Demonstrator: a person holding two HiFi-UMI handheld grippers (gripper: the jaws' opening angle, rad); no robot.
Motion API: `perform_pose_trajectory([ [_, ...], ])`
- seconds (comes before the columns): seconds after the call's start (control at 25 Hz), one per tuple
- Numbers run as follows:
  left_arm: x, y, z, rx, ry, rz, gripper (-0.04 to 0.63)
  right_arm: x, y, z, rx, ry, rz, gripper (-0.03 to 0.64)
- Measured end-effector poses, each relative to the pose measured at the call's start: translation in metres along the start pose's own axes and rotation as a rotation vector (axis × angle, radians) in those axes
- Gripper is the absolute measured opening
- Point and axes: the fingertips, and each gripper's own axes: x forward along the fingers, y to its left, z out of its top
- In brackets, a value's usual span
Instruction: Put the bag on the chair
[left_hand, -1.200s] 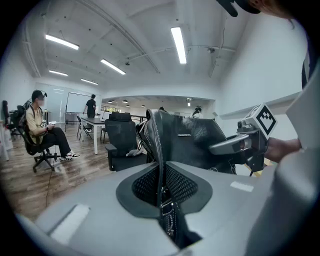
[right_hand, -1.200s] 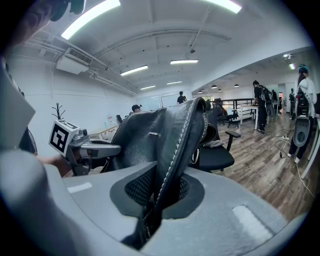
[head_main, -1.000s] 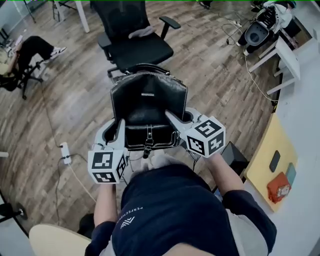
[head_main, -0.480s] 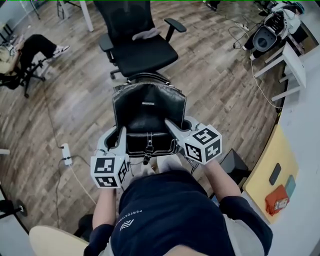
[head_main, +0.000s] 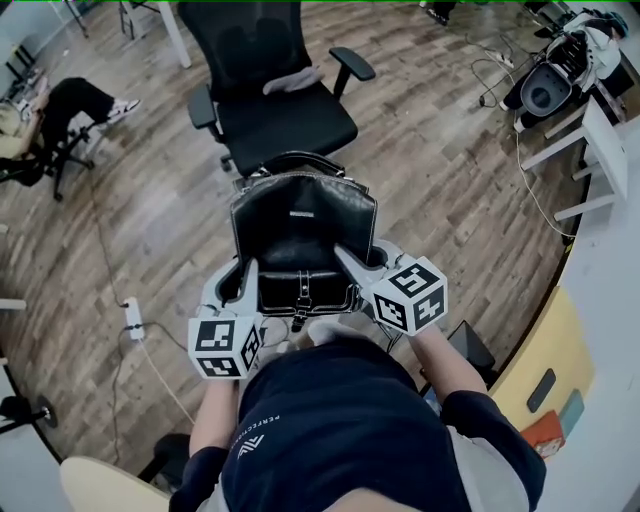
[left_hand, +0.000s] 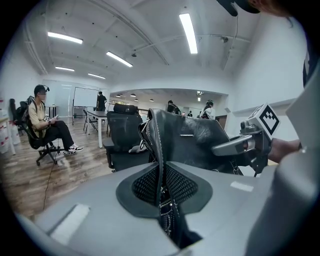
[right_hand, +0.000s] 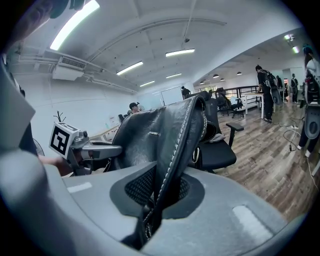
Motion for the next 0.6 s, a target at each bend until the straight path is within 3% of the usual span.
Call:
perform_pose_trajectory([
  [0.4,0.071,-0.026,0.021,-0.004,0.005,0.019,0.055,0.0,-0.078,0.017,0.003,-0.004,0.023,0.021],
  [0.6,0.088,-0.024,0.025,-0.011,0.014,0.027,0.057,0.008,-0.095,0.023,0.007,0.002,0.025,0.021],
])
